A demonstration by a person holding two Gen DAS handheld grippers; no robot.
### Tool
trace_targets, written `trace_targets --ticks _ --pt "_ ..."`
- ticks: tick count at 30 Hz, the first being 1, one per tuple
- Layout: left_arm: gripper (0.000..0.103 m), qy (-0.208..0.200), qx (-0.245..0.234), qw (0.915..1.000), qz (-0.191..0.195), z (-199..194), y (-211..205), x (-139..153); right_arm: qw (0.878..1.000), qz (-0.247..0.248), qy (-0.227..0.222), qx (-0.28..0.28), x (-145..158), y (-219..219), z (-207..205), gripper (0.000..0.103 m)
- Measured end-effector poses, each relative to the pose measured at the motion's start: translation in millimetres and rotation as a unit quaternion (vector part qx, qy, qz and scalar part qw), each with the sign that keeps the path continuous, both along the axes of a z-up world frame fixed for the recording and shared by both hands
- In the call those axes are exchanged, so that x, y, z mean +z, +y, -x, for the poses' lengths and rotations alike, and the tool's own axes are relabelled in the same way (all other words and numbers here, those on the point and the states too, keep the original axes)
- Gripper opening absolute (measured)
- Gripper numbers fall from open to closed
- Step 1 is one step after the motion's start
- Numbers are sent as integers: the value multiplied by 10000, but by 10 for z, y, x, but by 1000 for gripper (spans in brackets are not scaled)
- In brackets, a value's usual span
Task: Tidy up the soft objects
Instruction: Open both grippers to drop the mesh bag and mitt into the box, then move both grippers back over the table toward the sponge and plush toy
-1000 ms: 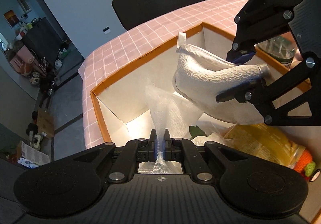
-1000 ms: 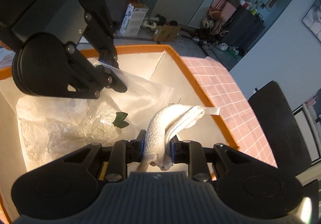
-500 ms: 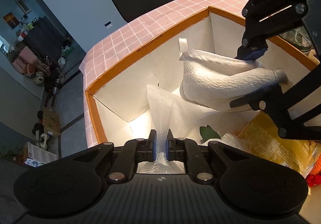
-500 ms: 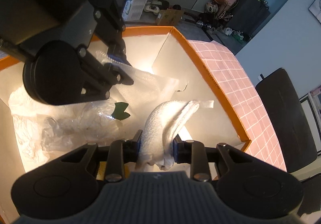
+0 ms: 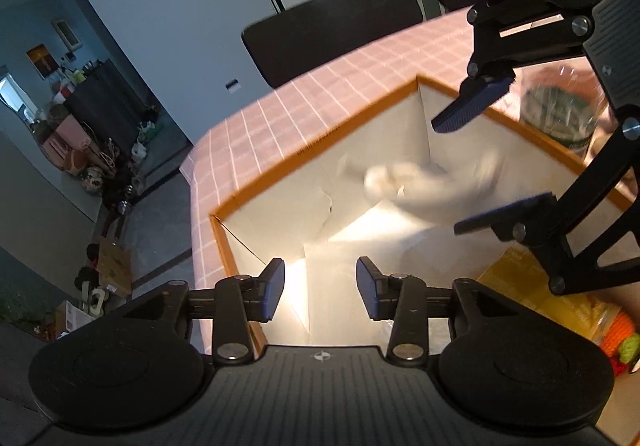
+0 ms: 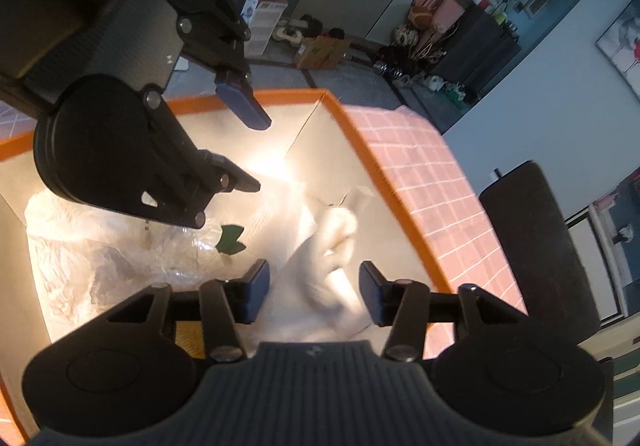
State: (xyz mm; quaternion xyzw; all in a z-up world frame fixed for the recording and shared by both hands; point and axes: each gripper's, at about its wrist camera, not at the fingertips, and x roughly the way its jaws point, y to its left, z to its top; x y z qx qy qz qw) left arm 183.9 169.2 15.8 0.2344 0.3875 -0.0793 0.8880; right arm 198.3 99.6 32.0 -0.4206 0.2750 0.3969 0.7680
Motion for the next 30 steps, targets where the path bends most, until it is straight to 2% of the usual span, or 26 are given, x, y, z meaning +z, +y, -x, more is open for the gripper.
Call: trace_targets --ticks 1,7,12,17,21,26,30 --pt "48 -26 -10 10000 32 26 -3 32 10000 -32 -29 3 26 -16 21 60" --pt "49 8 -116 9995 306 222 -7 193 9998 -206 -60 43 181 -132 186 61" --pt "49 54 -226 9981 568 474 -6 266 9983 -519 251 -87 334 -318 310 61" --pt "49 203 -292 9936 1069 674 -18 281 9930 -931 669 -288 436 -566 461 61" --pt "49 232 -181 9872 1569 810 -4 267 9851 -1287 991 -568 426 -802 570 61" --pt "49 91 176 9822 1866 927 27 193 9722 -1682 1285 -998 284 -1084 701 61" --pt "48 -138 461 9777 2042 1070 -8 137 9562 -2116 1511 -1346 178 -1296 771 61"
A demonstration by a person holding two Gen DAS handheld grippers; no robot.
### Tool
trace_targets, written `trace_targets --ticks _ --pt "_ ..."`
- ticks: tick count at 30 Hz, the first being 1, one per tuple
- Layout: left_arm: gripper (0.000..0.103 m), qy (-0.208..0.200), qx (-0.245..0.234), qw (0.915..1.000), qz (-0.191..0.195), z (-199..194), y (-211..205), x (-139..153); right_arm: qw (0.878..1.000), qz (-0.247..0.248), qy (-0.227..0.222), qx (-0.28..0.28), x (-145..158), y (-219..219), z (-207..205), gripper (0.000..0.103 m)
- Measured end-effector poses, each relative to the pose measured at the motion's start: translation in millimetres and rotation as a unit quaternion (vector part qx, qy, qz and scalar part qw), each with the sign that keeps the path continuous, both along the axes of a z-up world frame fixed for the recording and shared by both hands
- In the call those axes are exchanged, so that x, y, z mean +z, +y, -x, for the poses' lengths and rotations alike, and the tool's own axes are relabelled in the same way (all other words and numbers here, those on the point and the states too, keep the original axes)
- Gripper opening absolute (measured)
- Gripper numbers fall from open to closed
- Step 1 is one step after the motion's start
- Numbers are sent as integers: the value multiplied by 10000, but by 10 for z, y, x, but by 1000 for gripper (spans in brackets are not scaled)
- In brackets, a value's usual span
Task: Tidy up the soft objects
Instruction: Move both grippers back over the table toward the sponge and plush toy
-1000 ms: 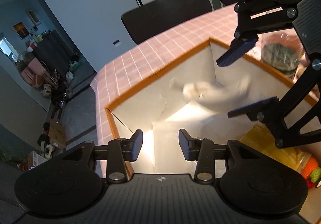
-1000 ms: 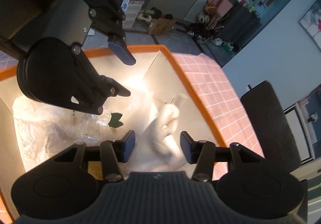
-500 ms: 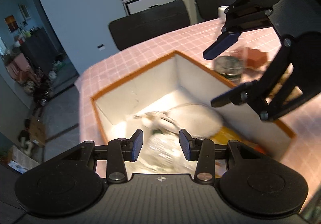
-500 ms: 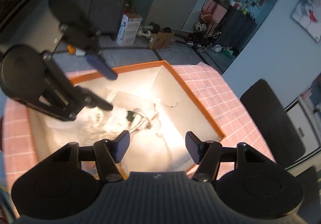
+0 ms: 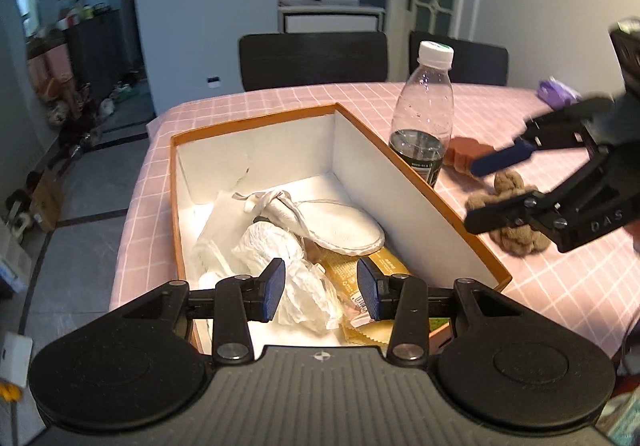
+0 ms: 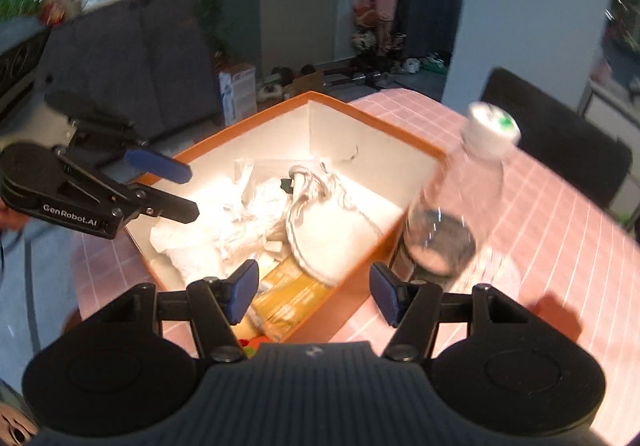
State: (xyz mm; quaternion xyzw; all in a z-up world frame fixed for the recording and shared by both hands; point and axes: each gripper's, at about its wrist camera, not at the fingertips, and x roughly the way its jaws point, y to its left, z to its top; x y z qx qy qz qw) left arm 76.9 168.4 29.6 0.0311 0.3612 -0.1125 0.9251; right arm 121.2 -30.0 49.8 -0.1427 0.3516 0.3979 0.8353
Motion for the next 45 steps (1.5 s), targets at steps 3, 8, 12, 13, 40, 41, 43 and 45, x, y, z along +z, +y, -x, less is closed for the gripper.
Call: trace_targets --ticks 3,8,12,13,40,41,43,45 --pt "48 -229 280 9993 98 168 -15 -23 9992 -281 46 -270 -72 -145 71 61" --pt "48 -577 941 9928 475 370 78 2 9952 -666 165 -694 -182 -458 221 61" --pt "46 -753 1205 9877 655 508 70 38 9905 -843 192 -1071 -252 -754 348 61" --pt "46 -779 1226 9871 678 540 53 46 9891 -856 183 -1185 -264 -856 379 61" --pt "52 -947 -644 9929 324 276 -2003 -245 9405 -914 -107 -3270 -822 -2405 518 75" --pt "52 -958 -592 9934 201 225 -2083 -276 9390 -940 -104 -3307 -824 -2408 495 76" --pt "52 -982 -475 9940 -26 134 -2171 -324 9357 -980 -54 -3390 -842 -2396 429 84" --pt "52 -963 -326 9946 -202 54 -2236 -381 9338 -1089 33 -3408 -873 -2359 353 85"
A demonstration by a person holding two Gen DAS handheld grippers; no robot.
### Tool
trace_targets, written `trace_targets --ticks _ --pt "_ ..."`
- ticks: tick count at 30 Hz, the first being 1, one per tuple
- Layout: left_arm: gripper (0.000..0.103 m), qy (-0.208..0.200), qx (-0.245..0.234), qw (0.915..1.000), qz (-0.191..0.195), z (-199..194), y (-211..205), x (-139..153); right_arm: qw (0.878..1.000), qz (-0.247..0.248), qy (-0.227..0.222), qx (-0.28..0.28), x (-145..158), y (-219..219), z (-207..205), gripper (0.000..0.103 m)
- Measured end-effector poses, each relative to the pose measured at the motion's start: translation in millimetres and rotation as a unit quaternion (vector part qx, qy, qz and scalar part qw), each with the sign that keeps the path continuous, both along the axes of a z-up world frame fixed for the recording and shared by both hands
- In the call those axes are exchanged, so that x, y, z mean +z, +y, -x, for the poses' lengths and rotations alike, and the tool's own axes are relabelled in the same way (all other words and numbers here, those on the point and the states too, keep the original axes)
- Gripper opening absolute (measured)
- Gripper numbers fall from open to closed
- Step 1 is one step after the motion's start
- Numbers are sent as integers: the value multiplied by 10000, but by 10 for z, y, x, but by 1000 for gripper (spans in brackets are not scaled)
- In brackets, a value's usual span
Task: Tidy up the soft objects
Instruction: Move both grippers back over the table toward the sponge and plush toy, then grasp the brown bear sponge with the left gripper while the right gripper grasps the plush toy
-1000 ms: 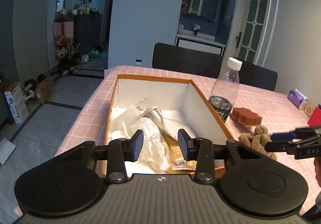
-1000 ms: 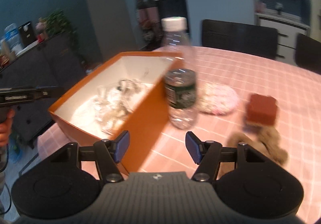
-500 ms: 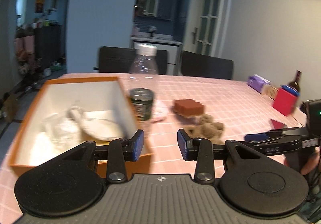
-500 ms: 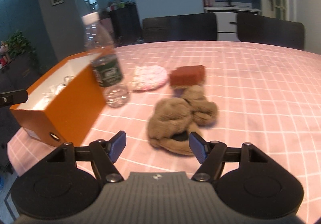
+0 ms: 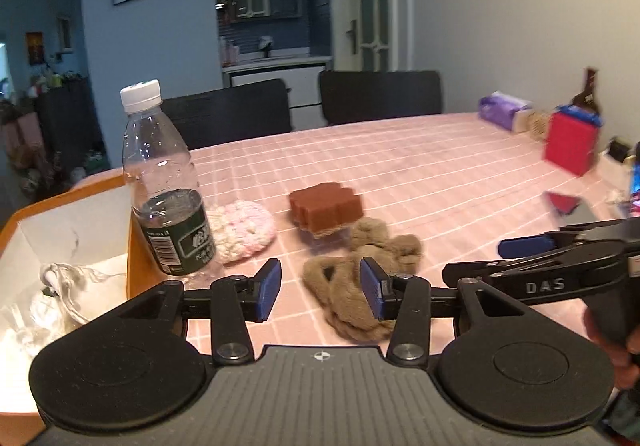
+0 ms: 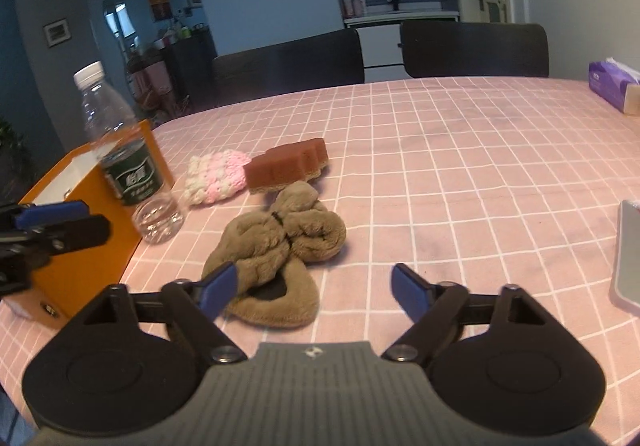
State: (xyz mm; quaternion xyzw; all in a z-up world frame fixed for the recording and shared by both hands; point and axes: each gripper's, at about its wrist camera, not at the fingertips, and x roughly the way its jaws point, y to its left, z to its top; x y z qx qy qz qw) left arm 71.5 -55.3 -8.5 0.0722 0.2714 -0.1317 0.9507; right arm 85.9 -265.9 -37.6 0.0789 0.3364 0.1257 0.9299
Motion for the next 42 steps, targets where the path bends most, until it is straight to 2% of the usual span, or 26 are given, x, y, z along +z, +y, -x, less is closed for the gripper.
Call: trace_targets --ticks 7,12,14,15,17,18,22,27,30,32,33,37,39,42 --pt "52 237 583 9973 -389 -212 -43 -150 9989 -361 309 47 -142 315 -360 85" --pt "52 372 733 9961 -312 -312 38 -174 9978 -347 556 -25 -258 479 -567 85" --pt "53 404 723 9963 -245 -358 37 -180 9979 -266 586 4 -301 520 -598 72" --pt "53 420 705 9964 -221 -392 20 -189 9980 -203 604 15 -317 531 -604 58" --pt "54 435 660 9968 -147 -457 -15 -210 9980 -264 565 75 -319 494 -587 51" --pt "54 439 637 9970 -87 -488 -32 -220 9980 -287 550 142 -309 470 -579 41" --pt "57 472 502 9974 200 -609 -88 -276 9991 57 410 8 -261 378 -538 37" --pt "67 456 343 9974 447 -717 -166 -347 9976 281 352 -532 -235 133 -560 37" --pt "73 498 327 9956 718 -819 -185 -383 9955 347 306 -827 -224 28 -597 39" --pt "75 506 372 9936 939 -909 -198 -406 9953 205 273 -902 -208 -28 -616 43" --pt "79 531 395 9924 1034 -963 -208 -417 9952 225 235 -918 -198 -21 -625 49" --pt "86 638 492 9880 1318 -1216 -292 -428 9942 672 -69 -836 -174 93 -627 71" --pt "87 732 528 9873 1305 -1358 -366 -438 9958 607 6 -685 -204 140 -663 78" --pt "87 944 532 9863 1240 -1535 -470 -489 9963 503 129 -685 -274 185 -752 79"
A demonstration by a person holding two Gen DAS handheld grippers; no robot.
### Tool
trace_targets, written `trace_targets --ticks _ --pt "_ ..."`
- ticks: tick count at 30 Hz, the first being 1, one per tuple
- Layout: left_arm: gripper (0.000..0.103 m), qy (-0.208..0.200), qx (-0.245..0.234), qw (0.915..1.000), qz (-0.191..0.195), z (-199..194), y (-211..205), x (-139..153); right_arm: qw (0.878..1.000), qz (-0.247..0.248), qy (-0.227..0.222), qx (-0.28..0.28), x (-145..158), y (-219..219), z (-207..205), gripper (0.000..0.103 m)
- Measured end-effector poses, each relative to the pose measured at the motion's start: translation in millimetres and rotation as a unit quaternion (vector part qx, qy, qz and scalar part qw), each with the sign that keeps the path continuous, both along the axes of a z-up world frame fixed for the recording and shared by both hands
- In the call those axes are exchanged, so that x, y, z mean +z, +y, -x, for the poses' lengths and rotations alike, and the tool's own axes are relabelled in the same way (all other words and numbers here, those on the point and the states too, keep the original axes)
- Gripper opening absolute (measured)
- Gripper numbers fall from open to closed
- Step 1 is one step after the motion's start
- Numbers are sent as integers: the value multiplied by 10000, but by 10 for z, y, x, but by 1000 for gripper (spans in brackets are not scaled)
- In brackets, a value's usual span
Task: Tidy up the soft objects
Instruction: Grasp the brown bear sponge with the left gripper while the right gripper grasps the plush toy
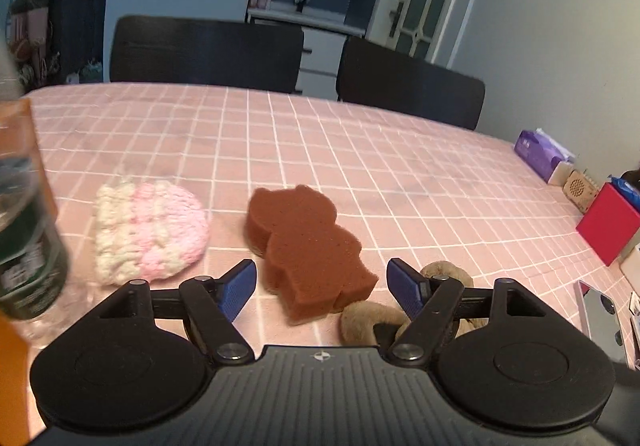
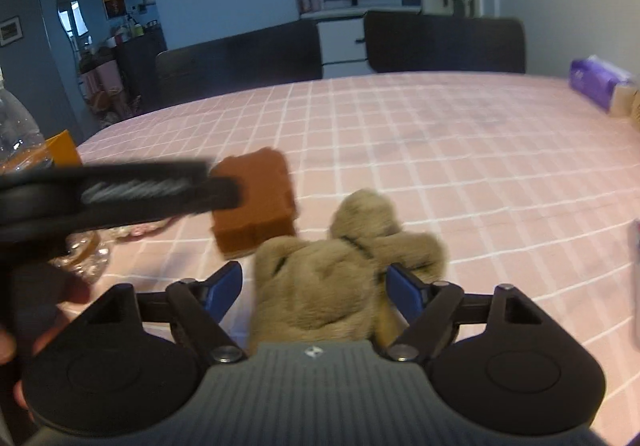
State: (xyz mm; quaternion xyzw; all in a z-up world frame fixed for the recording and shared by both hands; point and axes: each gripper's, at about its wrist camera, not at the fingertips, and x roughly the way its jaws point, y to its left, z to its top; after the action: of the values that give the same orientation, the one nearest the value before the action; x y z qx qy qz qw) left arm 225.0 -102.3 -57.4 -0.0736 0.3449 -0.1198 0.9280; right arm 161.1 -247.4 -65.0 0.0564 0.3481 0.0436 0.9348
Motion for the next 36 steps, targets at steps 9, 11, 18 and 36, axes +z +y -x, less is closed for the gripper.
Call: trace_targets --ticks 9,11,18,36 --pt "89 482 210 9984 -211 -283 -201 -231 9989 174 -105 -423 -76 -134 -165 59" --pt "93 524 318 9979 -212 -330 -246 -281 9989 202 -88 -423 -100 -130 -177 62" --pt "93 457 471 9974 -312 -389 -282 -393 9990 125 -23 -424 -214 -154 -202 67" --pt "76 159 172 9971 -724 -301 -302 -405 9989 331 -113 -302 -258 -93 -132 52"
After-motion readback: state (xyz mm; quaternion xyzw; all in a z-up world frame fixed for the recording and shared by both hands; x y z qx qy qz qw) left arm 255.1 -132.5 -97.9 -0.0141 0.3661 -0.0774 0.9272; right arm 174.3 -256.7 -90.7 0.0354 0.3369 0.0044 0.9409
